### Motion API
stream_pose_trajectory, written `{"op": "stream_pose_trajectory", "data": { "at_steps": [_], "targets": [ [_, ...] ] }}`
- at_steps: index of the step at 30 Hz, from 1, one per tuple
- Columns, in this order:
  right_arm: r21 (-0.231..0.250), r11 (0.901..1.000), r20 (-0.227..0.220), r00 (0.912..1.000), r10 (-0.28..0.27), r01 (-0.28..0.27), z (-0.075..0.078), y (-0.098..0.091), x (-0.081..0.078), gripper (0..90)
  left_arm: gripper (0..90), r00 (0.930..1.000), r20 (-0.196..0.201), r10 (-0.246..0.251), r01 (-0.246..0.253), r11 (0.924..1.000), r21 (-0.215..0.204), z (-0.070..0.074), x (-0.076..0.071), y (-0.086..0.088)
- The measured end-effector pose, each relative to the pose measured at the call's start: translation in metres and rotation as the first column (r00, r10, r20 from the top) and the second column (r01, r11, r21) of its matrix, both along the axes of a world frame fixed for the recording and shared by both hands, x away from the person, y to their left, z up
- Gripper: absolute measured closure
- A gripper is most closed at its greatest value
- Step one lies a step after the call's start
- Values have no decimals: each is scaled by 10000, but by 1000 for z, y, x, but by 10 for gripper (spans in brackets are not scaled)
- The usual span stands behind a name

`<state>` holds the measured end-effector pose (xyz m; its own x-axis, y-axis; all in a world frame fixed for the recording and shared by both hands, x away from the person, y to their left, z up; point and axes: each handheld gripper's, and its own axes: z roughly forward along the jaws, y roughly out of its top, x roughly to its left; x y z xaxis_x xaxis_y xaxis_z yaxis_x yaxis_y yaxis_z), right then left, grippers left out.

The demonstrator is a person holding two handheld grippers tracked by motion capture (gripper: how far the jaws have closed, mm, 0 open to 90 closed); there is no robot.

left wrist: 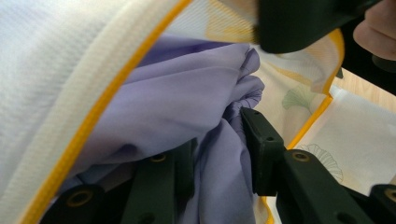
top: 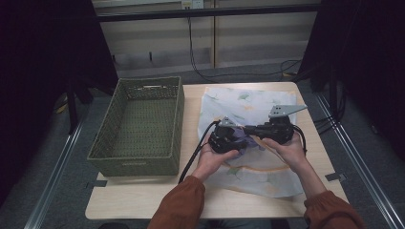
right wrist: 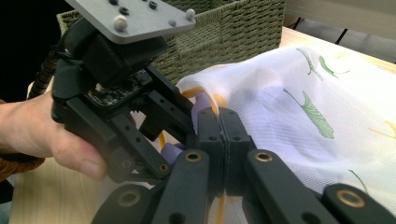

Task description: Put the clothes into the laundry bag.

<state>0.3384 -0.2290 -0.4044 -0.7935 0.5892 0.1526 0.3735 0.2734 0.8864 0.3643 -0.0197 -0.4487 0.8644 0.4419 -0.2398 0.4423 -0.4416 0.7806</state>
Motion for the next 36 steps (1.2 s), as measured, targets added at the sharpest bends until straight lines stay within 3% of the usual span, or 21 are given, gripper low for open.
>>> {"op": "stream_pose_trajectory", "data": {
  "at_steps": [5, 12, 17, 24, 26, 28, 29, 31, 36],
  "targets": [
    [-121, 9999, -71, 9999, -75, 74, -2, 0, 0, 897, 601, 9999, 87, -107, 106, 9998, 192, -7, -2, -1],
    [-255, 9996, -149, 9998, -116, 112, -7, -1, 2, 897, 446, 9984, 295, -474, 458, 9975, 535, 1, -10, 9],
    [-396, 9992, -306, 9995, -115, 103, -12, 0, 3, 897, 346, 9986, 194, -485, 477, 9981, 396, 3, -15, 22],
    [-430, 9990, -403, 9991, -99, 82, -14, 0, 3, 897, 367, 9988, 241, -430, 424, 9988, 259, 5, -22, 42],
    [-418, 9991, -447, 9990, -92, 74, -15, 0, 3, 897, 402, 9976, 461, -514, 495, 9979, 417, 5, -23, 47],
    [-473, 9989, -442, 9990, -13, -7, -16, 0, 2, 897, 415, 9967, 633, -503, 446, 9950, 893, 4, -23, 50],
    [-480, 9988, -474, 9989, -32, 9, -17, 0, 2, 897, 404, 9970, 638, -436, 381, 9957, 844, 1, -22, 50],
    [-494, 9988, -550, 9985, -18, -10, -17, 0, 1, 897, 370, 9985, 444, -329, 286, 9952, 937, -3, -20, 53],
    [-554, 9985, -643, 9979, -6, -29, -21, -1, 0, 897, 299, 9974, 3, -718, 711, 9883, 1353, -22, -16, 50]
  ]
}}
